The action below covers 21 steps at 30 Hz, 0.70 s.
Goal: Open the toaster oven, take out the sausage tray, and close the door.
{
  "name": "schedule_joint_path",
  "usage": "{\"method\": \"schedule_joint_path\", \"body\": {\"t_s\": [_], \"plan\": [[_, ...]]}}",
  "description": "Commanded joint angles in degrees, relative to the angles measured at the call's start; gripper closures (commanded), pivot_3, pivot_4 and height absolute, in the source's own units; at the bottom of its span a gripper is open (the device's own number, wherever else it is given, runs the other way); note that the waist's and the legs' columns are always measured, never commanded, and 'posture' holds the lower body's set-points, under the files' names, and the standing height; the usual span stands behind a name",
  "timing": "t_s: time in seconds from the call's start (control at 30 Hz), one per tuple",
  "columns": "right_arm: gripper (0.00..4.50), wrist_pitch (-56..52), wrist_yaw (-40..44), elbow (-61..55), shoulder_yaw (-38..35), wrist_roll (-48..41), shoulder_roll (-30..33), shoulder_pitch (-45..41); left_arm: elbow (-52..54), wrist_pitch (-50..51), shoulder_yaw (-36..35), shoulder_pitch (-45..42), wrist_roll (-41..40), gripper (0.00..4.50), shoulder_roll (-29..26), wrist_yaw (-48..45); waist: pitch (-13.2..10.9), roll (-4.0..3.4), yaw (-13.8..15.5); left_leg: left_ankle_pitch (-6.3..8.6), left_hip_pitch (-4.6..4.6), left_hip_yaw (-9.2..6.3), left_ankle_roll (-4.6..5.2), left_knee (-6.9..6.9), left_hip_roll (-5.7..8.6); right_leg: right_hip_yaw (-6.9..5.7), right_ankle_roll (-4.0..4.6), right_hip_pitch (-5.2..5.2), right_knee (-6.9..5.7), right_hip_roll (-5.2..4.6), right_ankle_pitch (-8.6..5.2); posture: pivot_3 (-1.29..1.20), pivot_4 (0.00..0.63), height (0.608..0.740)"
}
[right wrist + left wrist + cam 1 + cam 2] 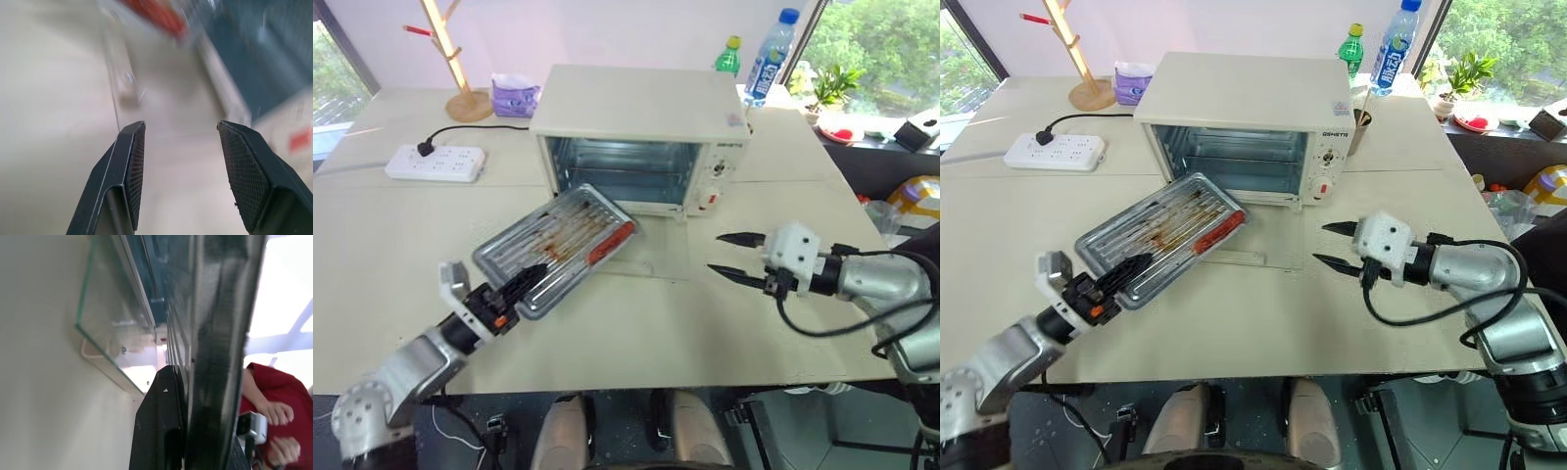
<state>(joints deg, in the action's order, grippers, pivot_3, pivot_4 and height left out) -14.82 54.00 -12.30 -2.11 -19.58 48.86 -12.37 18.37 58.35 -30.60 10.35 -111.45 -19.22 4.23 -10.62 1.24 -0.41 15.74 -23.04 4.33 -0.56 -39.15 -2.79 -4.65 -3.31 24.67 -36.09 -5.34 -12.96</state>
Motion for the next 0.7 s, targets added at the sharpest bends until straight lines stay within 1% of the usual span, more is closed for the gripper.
{"method": "schedule_joint_path", "body": {"t_s": [0.03, 0.2, 0.3, 0.33, 0.37, 0.4, 0.57, 0.7], "plan": [[2.11, -0.9, 2.1, 7.7, 1.4, 0.1, -2.0, -3.0, 10.7, -6.3, -3.6, 8.8, -1.6, 4.5, 2.2, -3.3, 0.0, 0.02, -0.2, 0.01, 0.01, 0.02, 0.01, 0.0, -0.01, 0.0, 0.0, 0.0, 0.02, 0.01, 0.0, 0.0, 0.15, 0.722], [2.11, 2.6, 3.7, 18.4, 4.5, 4.1, -4.9, -7.5, 18.0, -16.1, -6.7, 18.3, -1.6, 4.5, 4.6, -5.1, 0.0, -0.04, 0.2, 0.04, -0.05, 0.05, 0.05, 0.01, 0.02, -0.03, 0.03, 0.04, 0.05, 0.02, -0.03, 0.0, 0.15, 0.722], [1.24, 4.8, 5.0, 22.7, 6.1, 5.6, -6.4, -9.3, 20.6, -21.4, -9.1, 22.1, -1.6, 4.5, 5.8, -5.9, 0.0, -0.03, 0.3, 0.04, -0.08, 0.06, 0.05, 0.0, 0.05, -0.03, 0.03, 0.05, 0.09, 0.01, -0.03, 0.0, 0.15, 0.722], [0.81, 5.1, 5.2, 23.7, 6.6, 6.1, -7.1, -9.8, 21.1, -23.3, -10.1, 23.0, -1.6, 4.5, 6.6, -6.1, 0.0, -0.03, 0.3, 0.06, -0.11, 0.06, 0.07, 0.0, 0.05, -0.03, 0.03, 0.05, 0.13, 0.01, -0.03, 0.0, 0.15, 0.722], [0.21, 5.4, 5.4, 24.4, 7.1, 6.4, -7.7, -10.3, 21.5, -24.9, -11.0, 23.7, -1.6, 4.5, 7.2, -6.3, 0.0, -0.04, 0.2, 0.08, -0.11, 0.05, 0.12, 0.0, 0.05, -0.03, 0.03, 0.05, 0.16, 0.01, -0.03, 0.0, 0.15, 0.722], [0.04, 5.7, 5.7, 25.1, 7.5, 6.8, -8.4, -10.9, 21.8, -26.1, -11.6, 24.5, -1.6, 4.5, 7.6, -6.4, 0.0, -0.04, 0.2, 0.12, -0.11, 0.06, 0.18, 0.0, 0.04, -0.02, 0.02, 0.05, 0.18, 0.01, -0.03, 0.0, 0.15, 0.722], [0.04, 5.7, 6.7, 26.8, 9.3, 7.5, -12.3, -13.0, 22.5, -29.7, -12.2, 26.3, -1.6, 4.5, 7.9, -6.2, 0.0, -0.02, -0.1, 0.14, -0.16, 0.06, 0.21, -0.01, 0.03, -0.03, 0.02, 0.08, 0.2, 0.07, -0.03, 0.0, 0.15, 0.722], [0.04, 4.6, 6.5, 26.4, 10.3, 7.4, -15.8, -14.7, 22.4, -31.4, -11.0, 25.1, -1.6, 4.5, 7.7, -4.6, 0.0, -0.01, -0.1, 0.14, -0.19, 0.06, 0.21, -0.01, 0.03, -0.03, 0.02, 0.08, 0.2, 0.08, -0.03, 0.0, 0.15, 0.722]]}}
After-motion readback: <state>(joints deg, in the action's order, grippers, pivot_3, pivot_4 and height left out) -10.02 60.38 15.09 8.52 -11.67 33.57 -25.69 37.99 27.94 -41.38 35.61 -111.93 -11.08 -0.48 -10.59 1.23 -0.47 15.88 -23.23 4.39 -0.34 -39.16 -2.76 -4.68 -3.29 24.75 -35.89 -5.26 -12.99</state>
